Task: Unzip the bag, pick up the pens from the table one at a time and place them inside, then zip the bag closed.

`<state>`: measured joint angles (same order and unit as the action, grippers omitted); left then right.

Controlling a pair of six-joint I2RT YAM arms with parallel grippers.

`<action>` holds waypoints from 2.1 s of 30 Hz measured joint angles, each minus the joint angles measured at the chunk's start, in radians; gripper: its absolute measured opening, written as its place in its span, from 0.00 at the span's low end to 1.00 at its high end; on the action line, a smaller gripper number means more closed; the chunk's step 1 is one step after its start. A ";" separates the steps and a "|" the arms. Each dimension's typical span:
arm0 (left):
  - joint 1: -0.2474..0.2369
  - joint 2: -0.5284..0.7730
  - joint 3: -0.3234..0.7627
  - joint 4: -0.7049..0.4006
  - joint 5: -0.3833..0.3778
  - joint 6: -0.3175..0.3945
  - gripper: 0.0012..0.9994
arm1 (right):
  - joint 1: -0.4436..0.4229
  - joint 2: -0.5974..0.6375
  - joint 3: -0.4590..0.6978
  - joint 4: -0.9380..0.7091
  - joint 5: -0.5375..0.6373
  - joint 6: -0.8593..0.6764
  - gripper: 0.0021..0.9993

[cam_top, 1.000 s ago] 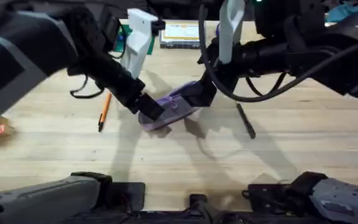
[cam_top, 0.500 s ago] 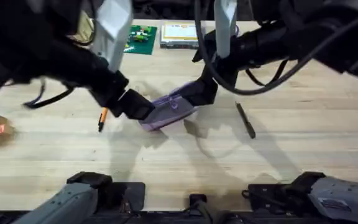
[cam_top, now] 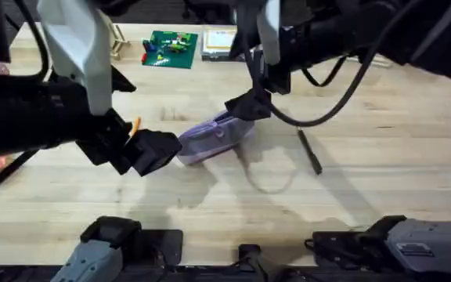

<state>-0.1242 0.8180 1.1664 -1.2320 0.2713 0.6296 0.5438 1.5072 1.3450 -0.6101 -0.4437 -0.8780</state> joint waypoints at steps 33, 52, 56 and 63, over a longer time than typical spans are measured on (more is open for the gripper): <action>0.000 -0.001 0.001 -0.020 -0.003 0.000 0.99 | 0.016 0.166 0.001 -0.148 -0.044 -0.305 0.03; 0.000 -0.001 0.001 -0.021 -0.003 0.000 0.99 | 0.030 0.273 0.001 -0.053 -0.125 -0.309 0.03; 0.000 -0.001 0.001 -0.021 -0.003 0.000 0.99 | 0.041 0.298 0.001 -0.053 -0.134 -0.309 0.03; 0.000 -0.001 0.001 -0.021 -0.003 0.000 0.99 | 0.042 0.300 0.003 -0.053 -0.134 -0.308 0.06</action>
<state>-0.1242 0.8173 1.1671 -1.2530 0.2680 0.6300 0.5861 1.8069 1.3476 -0.6636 -0.5777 -1.1859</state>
